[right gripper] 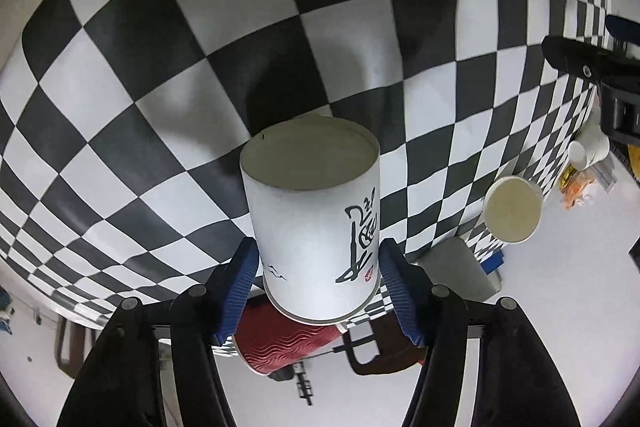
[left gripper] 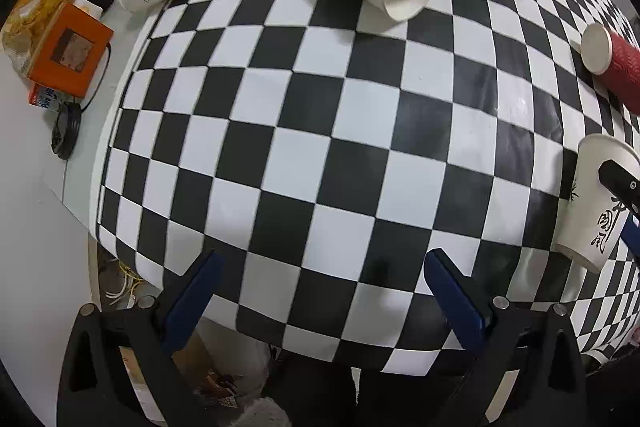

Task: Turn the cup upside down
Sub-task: 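Close the right gripper on the white cup while the left gripper releases it, then rotate the right gripper to turn the white cup rim-down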

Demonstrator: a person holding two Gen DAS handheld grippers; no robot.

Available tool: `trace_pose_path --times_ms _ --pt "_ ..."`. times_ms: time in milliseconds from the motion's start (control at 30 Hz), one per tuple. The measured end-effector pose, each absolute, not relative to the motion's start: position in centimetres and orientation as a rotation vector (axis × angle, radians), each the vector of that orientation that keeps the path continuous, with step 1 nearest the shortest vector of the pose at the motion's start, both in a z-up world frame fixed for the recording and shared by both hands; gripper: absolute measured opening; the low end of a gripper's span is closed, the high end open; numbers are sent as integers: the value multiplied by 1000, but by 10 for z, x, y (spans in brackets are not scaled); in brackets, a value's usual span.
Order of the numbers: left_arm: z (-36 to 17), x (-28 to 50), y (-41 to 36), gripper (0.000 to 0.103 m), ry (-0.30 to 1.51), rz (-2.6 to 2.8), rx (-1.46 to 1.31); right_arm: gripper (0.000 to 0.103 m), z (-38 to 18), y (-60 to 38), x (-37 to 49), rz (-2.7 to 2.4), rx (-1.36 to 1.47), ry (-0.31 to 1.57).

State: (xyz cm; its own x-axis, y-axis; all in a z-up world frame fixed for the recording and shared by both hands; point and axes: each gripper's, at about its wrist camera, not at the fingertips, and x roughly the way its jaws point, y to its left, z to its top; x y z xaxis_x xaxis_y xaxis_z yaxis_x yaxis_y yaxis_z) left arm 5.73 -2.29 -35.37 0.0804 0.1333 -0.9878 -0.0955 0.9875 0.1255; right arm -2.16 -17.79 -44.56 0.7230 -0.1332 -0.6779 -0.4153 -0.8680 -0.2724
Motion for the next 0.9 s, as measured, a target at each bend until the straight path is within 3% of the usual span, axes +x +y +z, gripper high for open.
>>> trace_pose_path --times_ms 233,567,900 --pt "-332 65 -6 103 1418 214 26 62 -419 -147 5 871 -2244 724" --pt "-327 79 8 103 1394 241 27 62 -383 -130 109 668 -1414 1490" --pt "-331 84 11 103 1402 220 33 62 -393 -155 172 449 -793 1935"
